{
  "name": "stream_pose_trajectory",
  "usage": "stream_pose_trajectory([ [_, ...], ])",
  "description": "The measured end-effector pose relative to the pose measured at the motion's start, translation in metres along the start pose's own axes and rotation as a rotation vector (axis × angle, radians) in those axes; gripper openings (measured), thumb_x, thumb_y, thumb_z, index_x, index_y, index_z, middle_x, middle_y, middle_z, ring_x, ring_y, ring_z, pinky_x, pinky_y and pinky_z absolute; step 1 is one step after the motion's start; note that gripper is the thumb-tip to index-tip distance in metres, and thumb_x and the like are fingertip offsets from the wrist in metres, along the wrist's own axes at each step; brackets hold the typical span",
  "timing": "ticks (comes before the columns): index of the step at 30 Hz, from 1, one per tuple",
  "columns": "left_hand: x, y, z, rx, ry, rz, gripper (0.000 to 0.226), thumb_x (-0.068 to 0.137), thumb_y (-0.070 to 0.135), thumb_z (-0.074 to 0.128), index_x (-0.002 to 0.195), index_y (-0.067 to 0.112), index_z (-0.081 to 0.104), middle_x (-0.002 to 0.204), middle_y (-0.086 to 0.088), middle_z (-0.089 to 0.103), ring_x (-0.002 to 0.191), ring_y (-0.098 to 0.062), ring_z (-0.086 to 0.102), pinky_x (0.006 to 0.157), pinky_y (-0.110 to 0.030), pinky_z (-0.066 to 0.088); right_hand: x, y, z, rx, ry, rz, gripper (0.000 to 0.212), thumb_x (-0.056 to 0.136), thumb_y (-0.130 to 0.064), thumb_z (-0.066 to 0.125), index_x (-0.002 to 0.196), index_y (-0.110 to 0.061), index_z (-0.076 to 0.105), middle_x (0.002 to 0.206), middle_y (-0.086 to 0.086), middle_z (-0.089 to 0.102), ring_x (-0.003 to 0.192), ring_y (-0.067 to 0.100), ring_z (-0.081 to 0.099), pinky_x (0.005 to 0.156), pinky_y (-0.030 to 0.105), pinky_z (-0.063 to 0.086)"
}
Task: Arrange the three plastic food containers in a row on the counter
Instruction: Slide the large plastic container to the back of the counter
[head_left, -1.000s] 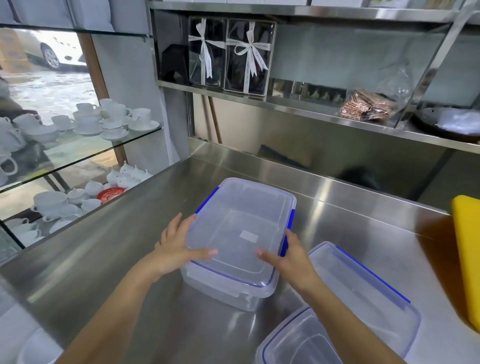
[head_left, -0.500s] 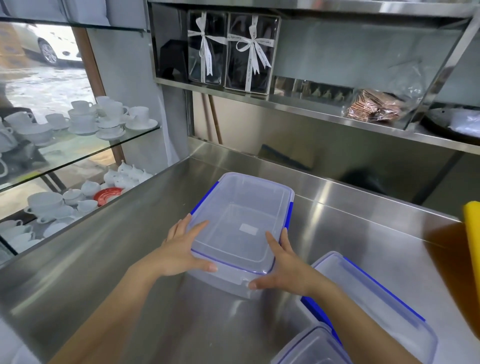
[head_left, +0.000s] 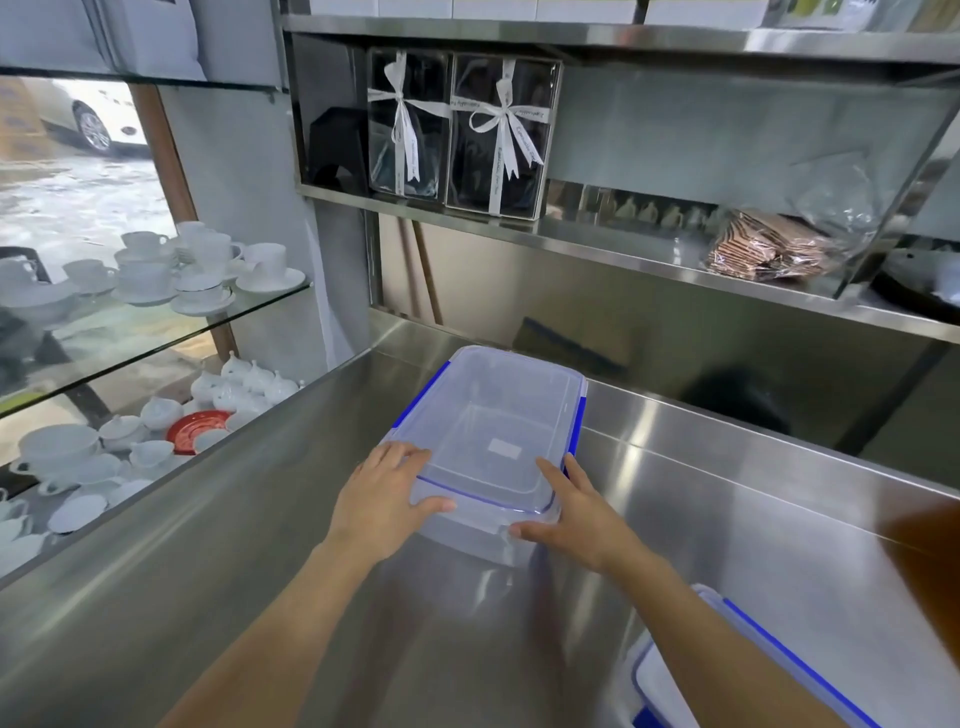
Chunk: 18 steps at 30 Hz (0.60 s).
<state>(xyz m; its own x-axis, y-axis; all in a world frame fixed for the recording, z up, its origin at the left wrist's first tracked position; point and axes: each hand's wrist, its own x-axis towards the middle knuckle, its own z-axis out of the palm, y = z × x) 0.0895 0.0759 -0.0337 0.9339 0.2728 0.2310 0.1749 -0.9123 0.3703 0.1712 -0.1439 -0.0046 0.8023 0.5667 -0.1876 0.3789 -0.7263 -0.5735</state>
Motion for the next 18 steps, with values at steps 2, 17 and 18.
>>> stream_pose_trajectory([
  [2,0.007,-0.004,0.004,-0.027,-0.030,0.008,0.117,0.051,0.091,0.015,0.136,0.017,0.044,0.138,0.000,0.046,0.132,-0.018,0.037,0.107,-0.030,0.033,0.006,0.000,0.000,-0.020,0.015,0.010,0.093,0.079,-0.051,0.066,0.148,-0.032,0.007,0.159,-0.006,-0.001,0.143,0.019,0.024,0.110,0.036,0.034],
  [17,0.009,-0.006,0.004,0.067,-0.057,-0.006,0.070,0.087,0.053,0.048,0.143,0.013,0.034,0.154,-0.015,0.027,0.145,-0.028,0.017,0.119,-0.040,0.014,-0.001,0.008,-0.003,-0.080,0.107,-0.019,0.084,0.081,-0.057,0.058,0.147,-0.027,0.016,0.156,0.001,0.021,0.137,0.025,0.033,0.112,0.045,0.033],
  [18,0.007,0.003,0.003,0.026,-0.042,-0.025,0.066,0.088,0.044,0.054,0.143,0.015,0.033,0.155,-0.013,0.023,0.145,-0.027,0.015,0.118,-0.039,0.012,-0.005,0.012,-0.008,-0.072,0.121,-0.016,0.080,0.082,-0.055,0.058,0.146,-0.026,0.019,0.154,0.002,0.025,0.137,0.025,0.034,0.112,0.045,0.032],
])
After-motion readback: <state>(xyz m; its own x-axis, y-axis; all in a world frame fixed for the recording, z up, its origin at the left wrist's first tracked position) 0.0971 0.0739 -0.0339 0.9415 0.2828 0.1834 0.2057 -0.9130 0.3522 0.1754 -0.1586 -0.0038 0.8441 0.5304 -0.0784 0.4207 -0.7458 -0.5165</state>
